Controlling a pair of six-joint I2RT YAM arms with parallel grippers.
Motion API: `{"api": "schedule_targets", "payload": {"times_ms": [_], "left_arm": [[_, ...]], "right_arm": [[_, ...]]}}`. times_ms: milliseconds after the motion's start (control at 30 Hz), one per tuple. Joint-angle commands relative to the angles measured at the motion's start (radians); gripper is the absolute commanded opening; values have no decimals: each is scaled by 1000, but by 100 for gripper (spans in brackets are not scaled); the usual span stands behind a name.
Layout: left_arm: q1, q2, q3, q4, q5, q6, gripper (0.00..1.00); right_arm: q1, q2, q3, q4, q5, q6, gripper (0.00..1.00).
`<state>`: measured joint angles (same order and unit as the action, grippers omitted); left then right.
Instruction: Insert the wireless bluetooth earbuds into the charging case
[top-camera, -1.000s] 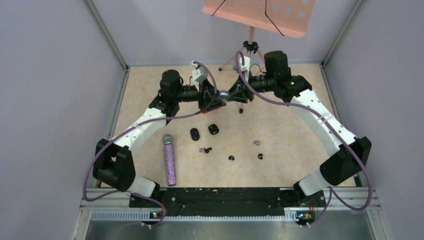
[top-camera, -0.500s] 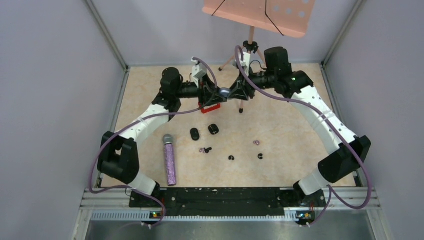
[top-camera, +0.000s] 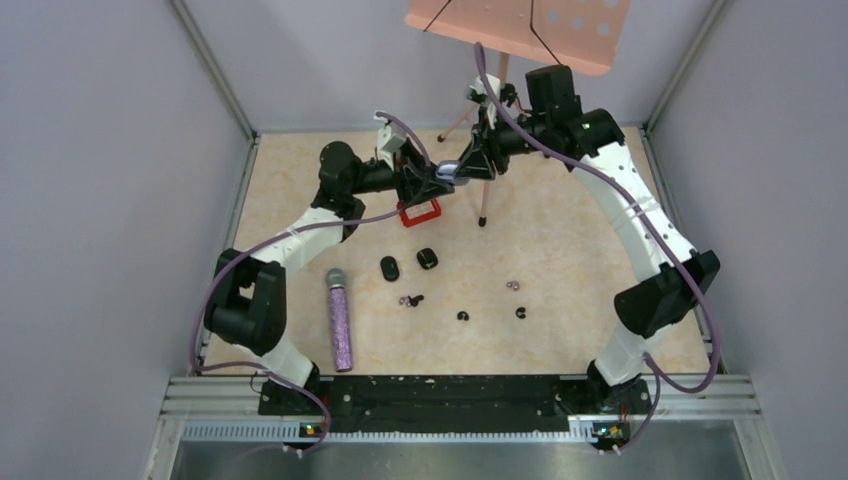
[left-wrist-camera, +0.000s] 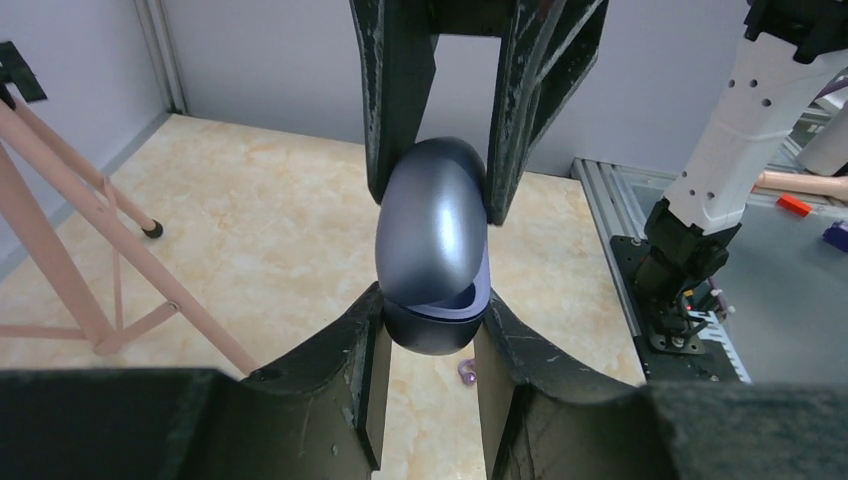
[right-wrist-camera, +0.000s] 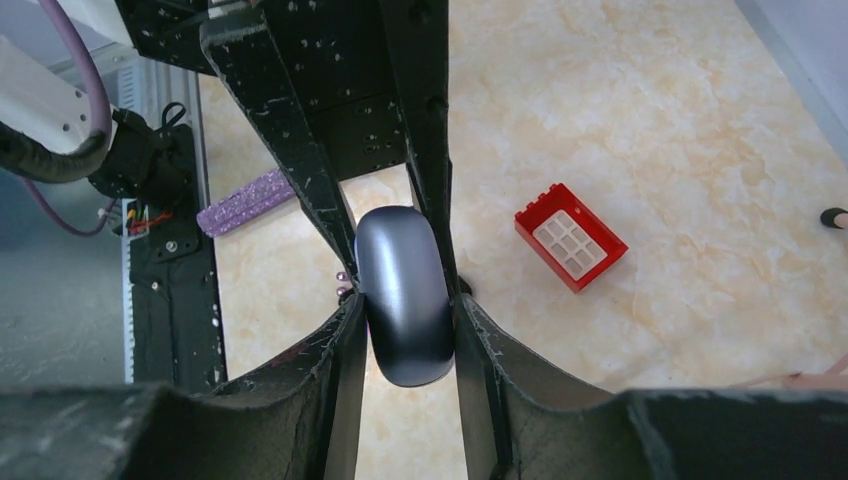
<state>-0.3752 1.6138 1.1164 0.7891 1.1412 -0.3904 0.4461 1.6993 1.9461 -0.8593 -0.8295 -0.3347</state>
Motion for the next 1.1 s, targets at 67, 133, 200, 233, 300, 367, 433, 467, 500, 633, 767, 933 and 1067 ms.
{"api": "schedule_targets", "payload": {"times_ms": [67, 133, 200, 233, 300, 367, 433, 467, 500, 633, 767, 933, 1067], "left_arm": [[-5, 20, -37, 180, 61, -115, 0], [-1, 23, -47, 192, 56, -121, 0], [-1, 23, -54, 197, 50, -124, 0], [1, 25, -56, 204, 46, -128, 0], [3, 27, -58, 211, 39, -140, 0], [9, 31, -61, 218, 24, -158, 0], [15, 32, -70, 223, 4, -176, 0], [19, 30, -75, 223, -5, -181, 0], [19, 24, -79, 222, -18, -179, 0], [28, -14, -88, 185, -86, -199, 0], [45, -82, -103, 144, -132, -197, 0], [104, -155, -151, 56, -159, -215, 0], [144, -184, -175, -50, -133, -168, 0]], "right_arm": [[-41, 37, 130, 31, 30, 59, 38], [-43, 41, 142, 32, 34, 70, 39], [-44, 45, 147, 32, 43, 72, 39], [-45, 46, 146, 32, 47, 72, 39], [-45, 51, 147, 31, 46, 74, 40], [-46, 47, 156, 30, 42, 77, 40], [-47, 31, 170, 30, 56, 77, 40], [-48, 21, 178, 25, 82, 76, 41], [-49, 9, 183, 15, 119, 76, 43], [-81, -62, 108, -65, 268, 73, 44], [-96, -147, -145, -186, 455, 19, 41], [-97, -240, -548, -127, 576, -12, 28], [-96, -292, -725, -41, 566, -54, 17]]}}
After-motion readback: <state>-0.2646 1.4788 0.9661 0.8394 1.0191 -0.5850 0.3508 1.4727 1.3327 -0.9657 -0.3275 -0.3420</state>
